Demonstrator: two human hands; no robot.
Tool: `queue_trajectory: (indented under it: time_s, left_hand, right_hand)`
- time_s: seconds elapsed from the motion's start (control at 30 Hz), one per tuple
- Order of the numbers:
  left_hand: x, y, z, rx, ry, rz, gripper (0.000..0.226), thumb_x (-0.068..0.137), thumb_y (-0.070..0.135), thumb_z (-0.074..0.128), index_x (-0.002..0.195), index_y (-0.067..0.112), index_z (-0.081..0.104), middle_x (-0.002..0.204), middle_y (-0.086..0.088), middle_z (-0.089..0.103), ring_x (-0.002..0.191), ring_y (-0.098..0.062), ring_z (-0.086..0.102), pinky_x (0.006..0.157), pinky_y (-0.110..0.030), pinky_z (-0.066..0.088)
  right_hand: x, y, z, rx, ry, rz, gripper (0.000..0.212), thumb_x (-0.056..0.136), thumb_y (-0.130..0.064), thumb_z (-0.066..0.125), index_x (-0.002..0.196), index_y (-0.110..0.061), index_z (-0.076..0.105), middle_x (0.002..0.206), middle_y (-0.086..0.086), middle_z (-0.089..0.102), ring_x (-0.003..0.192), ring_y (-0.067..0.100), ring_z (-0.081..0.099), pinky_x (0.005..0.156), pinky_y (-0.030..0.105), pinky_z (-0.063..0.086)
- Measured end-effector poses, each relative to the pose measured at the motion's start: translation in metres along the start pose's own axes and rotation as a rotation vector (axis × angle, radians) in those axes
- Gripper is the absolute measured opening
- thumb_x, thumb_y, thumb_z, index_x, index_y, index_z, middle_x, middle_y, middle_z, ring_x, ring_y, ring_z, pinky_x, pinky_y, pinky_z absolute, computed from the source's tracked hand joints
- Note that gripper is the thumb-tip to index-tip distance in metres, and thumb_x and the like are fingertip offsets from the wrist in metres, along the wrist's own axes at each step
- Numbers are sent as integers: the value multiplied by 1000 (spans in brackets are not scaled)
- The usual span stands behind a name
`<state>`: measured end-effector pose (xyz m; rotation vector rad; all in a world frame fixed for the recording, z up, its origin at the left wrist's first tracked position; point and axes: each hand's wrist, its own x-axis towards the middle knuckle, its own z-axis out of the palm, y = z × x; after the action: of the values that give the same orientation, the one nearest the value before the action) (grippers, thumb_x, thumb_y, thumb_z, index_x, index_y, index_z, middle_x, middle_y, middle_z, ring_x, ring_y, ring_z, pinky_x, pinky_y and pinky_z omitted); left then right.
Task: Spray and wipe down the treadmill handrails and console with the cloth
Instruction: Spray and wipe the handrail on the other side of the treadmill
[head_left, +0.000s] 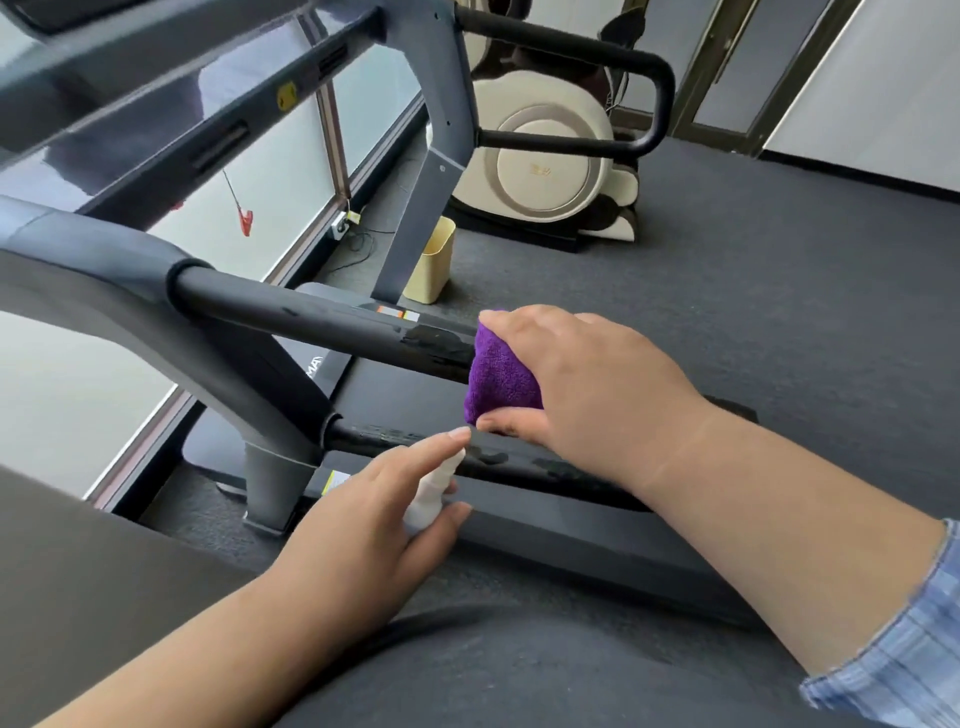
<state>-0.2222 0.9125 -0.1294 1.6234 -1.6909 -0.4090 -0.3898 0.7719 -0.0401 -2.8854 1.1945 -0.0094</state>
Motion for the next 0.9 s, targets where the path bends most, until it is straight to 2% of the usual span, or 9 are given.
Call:
queue_trajectory:
  time_s: [0.1,0.2,0.37,0.5,0.67,0.8,0.9]
  left_hand:
    - [-7,-6,-7,-39,61,-39,56,83,47,58,134,55,36,104,32,58,95,15,58,80,-14,45]
    - [-14,-6,-14,-56,58,-97,55,82,48,58,132,56,36,103,31,60,94,15,57,83,-4,40]
    - [-23,-12,-26,-97,59,-117,59,85,49,56,136,61,30,111,27,57,98,7,61,86,-16,47]
    - [-30,-28,-47,-87,117,-164,60,86,48,58,134,66,27,115,29,55,99,9,59,86,-6,41]
    - [-46,-59,-70,-76,194,-235,66,86,36,68,130,69,30,108,29,58,99,6,59,85,-4,39]
    - [-50,-68,-85,-110,204,-229,67,87,33,69,130,68,31,107,26,59,99,1,61,85,-9,43]
    - [-49,-71,-92,-105,195,-203,66,88,35,67,130,69,29,109,30,56,99,5,60,85,-8,43]
  right_hand:
    - [35,-32,3,-18,45,-59,86,82,-76,51,151,-28,31,141,-2,51,114,26,56,94,44,51]
    - [69,-64,5,-30,47,-103,82,84,-74,52,149,-28,32,137,1,52,114,28,56,91,45,51]
    - [71,-66,-3,69,-5,-104,73,87,-68,54,148,-33,34,147,-5,46,128,22,49,105,39,42]
    - [50,-52,-4,71,1,-45,74,85,-68,45,148,-32,38,148,-7,46,128,19,49,105,32,37]
    - [79,-96,2,-40,43,-55,75,86,-67,40,149,-26,36,146,-2,47,120,28,53,99,42,47]
    - [132,-149,7,-113,73,-128,73,94,-64,42,152,-22,26,147,6,42,121,33,51,96,48,48]
    - [159,-178,7,-142,49,-138,71,97,-61,40,153,-21,23,148,8,41,122,35,50,95,48,46]
